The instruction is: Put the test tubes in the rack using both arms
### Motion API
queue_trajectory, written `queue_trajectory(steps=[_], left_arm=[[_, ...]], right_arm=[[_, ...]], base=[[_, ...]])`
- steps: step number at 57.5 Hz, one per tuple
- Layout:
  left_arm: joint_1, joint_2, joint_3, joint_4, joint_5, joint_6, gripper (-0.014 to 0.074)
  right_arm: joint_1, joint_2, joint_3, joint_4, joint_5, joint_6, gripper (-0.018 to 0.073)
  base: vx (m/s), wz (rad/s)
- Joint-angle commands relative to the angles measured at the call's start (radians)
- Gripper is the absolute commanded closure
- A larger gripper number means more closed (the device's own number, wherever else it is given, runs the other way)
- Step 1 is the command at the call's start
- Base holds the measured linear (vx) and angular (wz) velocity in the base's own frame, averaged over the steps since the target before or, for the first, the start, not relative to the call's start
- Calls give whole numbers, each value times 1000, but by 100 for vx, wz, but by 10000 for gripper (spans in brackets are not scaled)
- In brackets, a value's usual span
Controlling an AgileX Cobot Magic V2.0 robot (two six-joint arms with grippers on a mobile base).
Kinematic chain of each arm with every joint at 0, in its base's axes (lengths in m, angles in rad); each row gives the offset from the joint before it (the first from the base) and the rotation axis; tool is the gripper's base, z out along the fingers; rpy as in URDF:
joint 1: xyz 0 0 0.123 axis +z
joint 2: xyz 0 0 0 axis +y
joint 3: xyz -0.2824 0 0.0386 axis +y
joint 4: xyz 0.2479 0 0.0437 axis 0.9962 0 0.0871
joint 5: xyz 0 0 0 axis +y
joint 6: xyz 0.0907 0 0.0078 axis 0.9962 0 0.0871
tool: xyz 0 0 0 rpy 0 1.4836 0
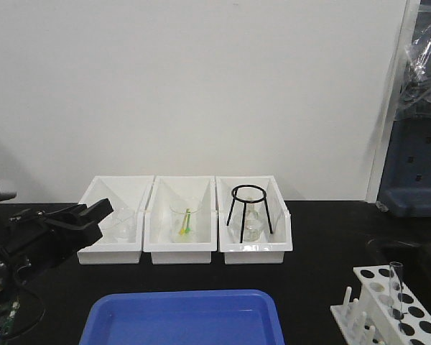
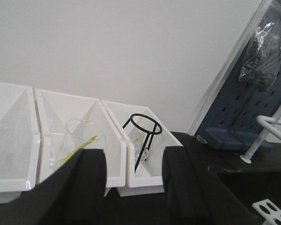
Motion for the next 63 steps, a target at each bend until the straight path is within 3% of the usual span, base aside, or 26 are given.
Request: queue_trajectory(steps=[1, 63], left_arm=[[2, -33, -32, -22, -70, 1, 175], [1, -33, -32, -2, -54, 1, 186]], right_arm=[[-2, -17, -29, -11, -66, -6, -32], [-2, -19, -29, -9, -66, -1, -32]], base=[[0, 0], [0, 0]])
